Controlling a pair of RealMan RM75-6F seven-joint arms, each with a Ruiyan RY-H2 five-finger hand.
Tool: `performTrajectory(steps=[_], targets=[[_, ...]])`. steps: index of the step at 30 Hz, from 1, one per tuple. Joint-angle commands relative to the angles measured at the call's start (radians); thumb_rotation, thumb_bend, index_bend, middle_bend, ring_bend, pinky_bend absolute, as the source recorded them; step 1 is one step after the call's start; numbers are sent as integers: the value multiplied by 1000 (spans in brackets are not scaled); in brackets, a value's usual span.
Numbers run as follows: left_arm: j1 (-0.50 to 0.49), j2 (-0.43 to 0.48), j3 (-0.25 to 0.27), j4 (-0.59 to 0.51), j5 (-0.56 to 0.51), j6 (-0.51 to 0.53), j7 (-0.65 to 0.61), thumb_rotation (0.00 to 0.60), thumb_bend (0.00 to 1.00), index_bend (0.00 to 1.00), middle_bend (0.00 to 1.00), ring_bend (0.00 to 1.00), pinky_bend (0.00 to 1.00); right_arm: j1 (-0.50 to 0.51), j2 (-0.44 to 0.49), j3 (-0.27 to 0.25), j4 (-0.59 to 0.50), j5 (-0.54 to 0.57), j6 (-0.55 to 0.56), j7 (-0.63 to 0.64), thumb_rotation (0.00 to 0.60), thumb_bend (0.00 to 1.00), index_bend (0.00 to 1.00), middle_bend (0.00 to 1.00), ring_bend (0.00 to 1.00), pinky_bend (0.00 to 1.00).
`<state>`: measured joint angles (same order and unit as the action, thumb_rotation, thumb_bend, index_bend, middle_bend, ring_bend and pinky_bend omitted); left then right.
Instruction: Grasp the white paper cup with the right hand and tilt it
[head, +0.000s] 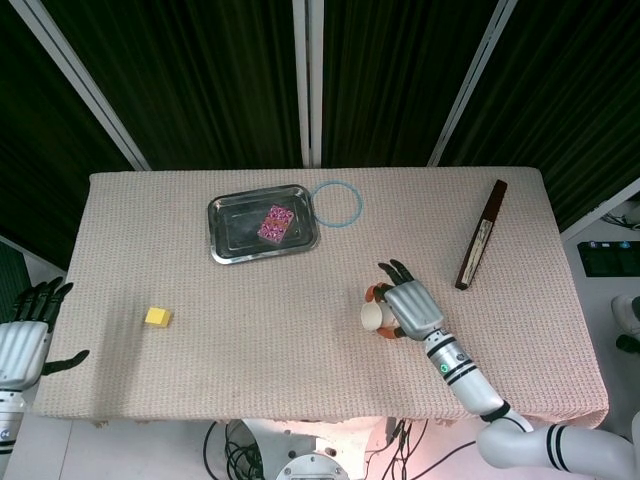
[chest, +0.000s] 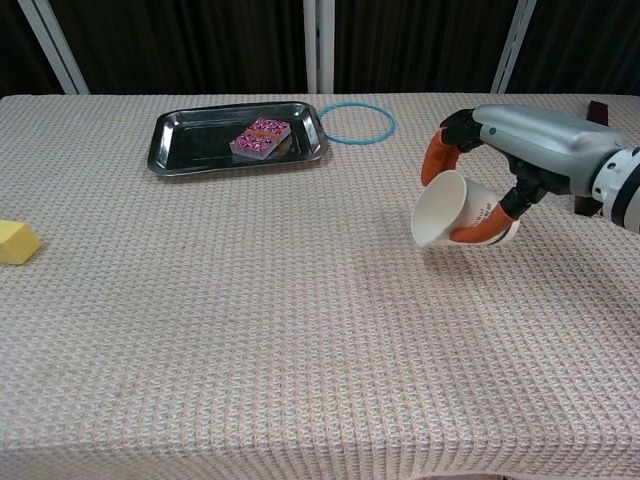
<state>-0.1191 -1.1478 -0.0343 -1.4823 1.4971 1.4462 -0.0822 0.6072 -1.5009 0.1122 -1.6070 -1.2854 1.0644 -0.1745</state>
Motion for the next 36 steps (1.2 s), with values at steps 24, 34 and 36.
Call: performTrajectory(steps=[24,34,36], targets=[[-2,-11,-2,18,10,11,-12,600,22,74,19,0,75,-58,-269,-57,619,-288,76,1275,600,133,490,412,61,0],[-2,-13,-1,20,8,7,-13,600,22,74,19,0,75,-56,-238,-101,636,-325,89,1218,600,6,173,231,0,0],[-2,-12,-1,18,10,9,-10,600,21,74,19,0,75,-59,-221,-109,624,-332,98,1208,600,0,26,101,0,0]])
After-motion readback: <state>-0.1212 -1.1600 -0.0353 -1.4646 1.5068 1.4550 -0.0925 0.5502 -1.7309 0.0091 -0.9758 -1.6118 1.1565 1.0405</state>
